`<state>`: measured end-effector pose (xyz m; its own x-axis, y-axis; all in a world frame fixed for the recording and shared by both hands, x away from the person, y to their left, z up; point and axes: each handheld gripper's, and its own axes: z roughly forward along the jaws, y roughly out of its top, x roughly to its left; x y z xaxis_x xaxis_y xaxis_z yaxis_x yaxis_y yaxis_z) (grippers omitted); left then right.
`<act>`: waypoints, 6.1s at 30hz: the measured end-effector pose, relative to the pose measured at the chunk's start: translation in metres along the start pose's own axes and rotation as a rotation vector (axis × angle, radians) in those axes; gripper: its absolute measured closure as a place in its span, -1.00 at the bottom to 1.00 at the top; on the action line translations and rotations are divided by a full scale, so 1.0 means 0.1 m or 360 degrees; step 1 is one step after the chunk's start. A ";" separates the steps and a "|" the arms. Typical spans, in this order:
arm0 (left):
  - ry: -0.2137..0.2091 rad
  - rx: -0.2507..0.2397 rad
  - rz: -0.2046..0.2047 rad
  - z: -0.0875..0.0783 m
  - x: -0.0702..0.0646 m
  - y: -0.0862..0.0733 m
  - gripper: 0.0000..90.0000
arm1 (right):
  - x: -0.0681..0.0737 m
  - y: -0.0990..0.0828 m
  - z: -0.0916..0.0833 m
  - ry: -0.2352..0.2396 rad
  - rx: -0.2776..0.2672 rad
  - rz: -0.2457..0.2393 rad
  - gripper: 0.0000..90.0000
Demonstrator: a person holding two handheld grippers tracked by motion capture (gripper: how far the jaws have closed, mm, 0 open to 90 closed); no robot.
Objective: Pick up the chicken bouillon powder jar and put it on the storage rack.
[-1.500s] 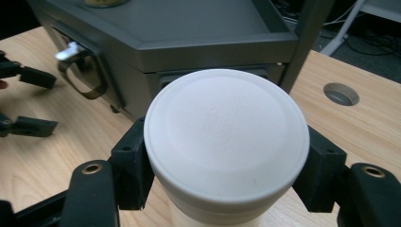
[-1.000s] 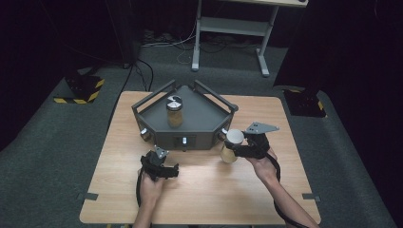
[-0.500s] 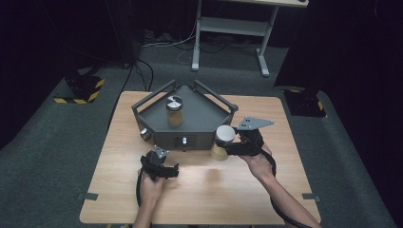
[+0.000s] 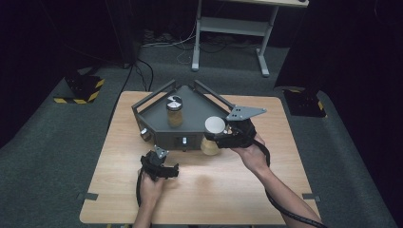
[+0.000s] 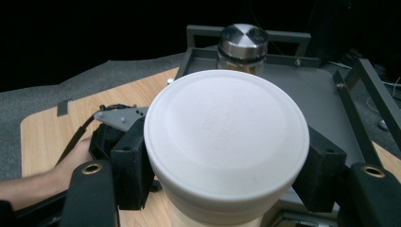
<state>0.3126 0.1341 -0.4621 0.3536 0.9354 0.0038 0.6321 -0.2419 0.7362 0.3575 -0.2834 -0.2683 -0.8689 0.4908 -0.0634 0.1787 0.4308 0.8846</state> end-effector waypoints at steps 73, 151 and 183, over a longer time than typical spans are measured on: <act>0.0005 -0.0005 -0.0001 0.00 0.00 -0.01 -0.98 | -0.49 0.43 1.10 -0.0334 0.0059 0.0219 -0.25; 0.0003 -0.0003 -0.0001 0.00 0.00 0.00 -0.98 | -0.55 -0.19 0.51 -0.0311 -0.0110 0.0283 -0.83; 0.0003 -0.0001 -0.0001 0.00 0.00 0.00 -0.98 | -0.49 -1.28 0.23 -0.0488 -0.0024 0.0489 -0.83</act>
<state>0.3127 0.1339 -0.4621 0.3517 0.9361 0.0046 0.6319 -0.2411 0.7366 0.3876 -0.3453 -0.3885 -0.5989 0.7977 0.0715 0.3988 0.2196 0.8903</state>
